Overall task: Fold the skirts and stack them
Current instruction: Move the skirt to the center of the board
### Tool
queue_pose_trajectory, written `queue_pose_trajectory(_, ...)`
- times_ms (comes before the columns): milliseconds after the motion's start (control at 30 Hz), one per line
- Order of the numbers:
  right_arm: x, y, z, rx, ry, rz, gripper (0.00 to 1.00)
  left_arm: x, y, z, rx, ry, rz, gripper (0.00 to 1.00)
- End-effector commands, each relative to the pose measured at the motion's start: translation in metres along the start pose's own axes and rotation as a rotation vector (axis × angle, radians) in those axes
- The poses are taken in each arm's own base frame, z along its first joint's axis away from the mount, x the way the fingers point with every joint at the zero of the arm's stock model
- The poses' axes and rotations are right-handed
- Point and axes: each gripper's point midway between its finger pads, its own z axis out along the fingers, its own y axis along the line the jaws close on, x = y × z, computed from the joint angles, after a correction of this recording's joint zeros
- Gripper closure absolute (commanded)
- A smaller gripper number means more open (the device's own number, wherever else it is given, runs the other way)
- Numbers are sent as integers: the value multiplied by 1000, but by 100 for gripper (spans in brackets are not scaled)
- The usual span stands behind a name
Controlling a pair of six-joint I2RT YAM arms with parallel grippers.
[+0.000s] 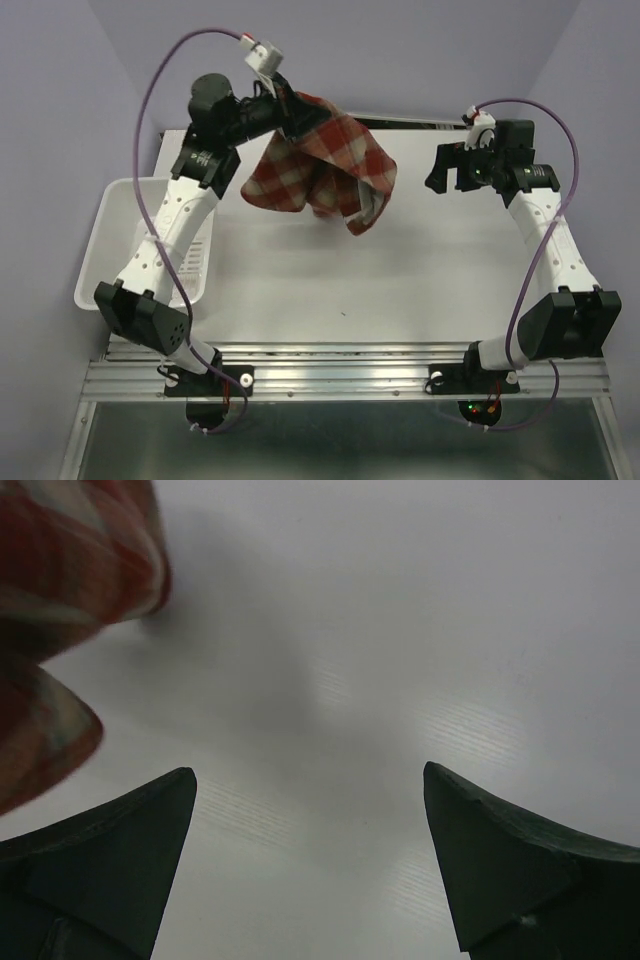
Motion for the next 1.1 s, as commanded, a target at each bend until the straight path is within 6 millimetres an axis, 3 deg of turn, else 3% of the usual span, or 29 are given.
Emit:
queue_pose_trajectory(0, -2, 0, -10, -2, -3, -56, 0, 77, 0, 23, 43, 133, -70, 100)
queue_pose_trajectory(33, 4, 1, -10, -11, 16, -53, 0, 99, 2, 26, 49, 175, -97, 100)
queue_pose_trajectory(67, 12, 0, -6, -18, 45, -47, 0, 137, 4, 25, 48, 246, -149, 100)
queue_pose_trajectory(133, 29, 4, -4, -48, 108, -28, 1, 182, 10, 22, 40, 327, -209, 100)
queue_pose_trajectory(167, 36, 4, -2, -57, 130, -15, 3, 217, 15, 13, 21, 390, -262, 100)
queue_pose_trajectory(267, 68, 12, 5, -114, 221, 45, 8, 282, 24, -3, -16, 525, -379, 94)
queue_pose_trajectory(300, 85, 15, 6, -142, 266, 46, 9, 294, 24, -6, -16, 551, -406, 88)
queue_pose_trajectory(367, 100, 26, 5, -218, 296, 39, 16, 319, 28, -10, -38, 605, -475, 78)
queue_pose_trajectory(433, 115, 35, -2, -293, 297, -32, 18, 327, 32, -9, -47, 619, -493, 68)
queue_pose_trajectory(567, 124, 39, -14, -319, 210, -217, 21, 325, 43, 2, -74, 642, -498, 59)
queue_pose_trajectory(633, 124, 39, -21, -331, 168, -342, 21, 323, 52, 10, -81, 646, -469, 40)
queue_pose_trajectory(667, 124, 45, -28, -341, 136, -403, 21, 325, 53, 8, -87, 669, -469, 37)
queue_pose_trajectory(700, 124, 45, -31, -346, 109, -485, 21, 324, 55, 9, -77, 679, -432, 27)
queue_pose_trajectory(800, 126, 57, -35, -361, 42, -726, 23, 319, 59, 3, -92, 723, -382, 26)
queue_pose_trajectory(867, 127, 62, -30, -354, 3, -890, 25, 314, 57, -6, -94, 727, -358, 25)
queue_pose_trajectory(900, 139, 61, -23, -367, 2, -1001, 25, 311, 60, -10, -106, 719, -355, 25)
queue_pose_trajectory(933, 133, 62, -21, -346, -40, -1086, 25, 307, 58, -15, -112, 713, -350, 24)
queue_pose_trajectory(1000, 138, 78, -13, -385, -81, -1217, 26, 303, 58, -21, -125, 715, -329, 24)
queue_pose_trajectory(1033, 141, 83, -7, -406, -97, -1300, 26, 294, 56, -23, -132, 702, -310, 9)
queue_pose_trajectory(1067, 144, 89, -4, -436, -98, -1331, 26, 294, 56, -27, -134, 703, -297, 8)
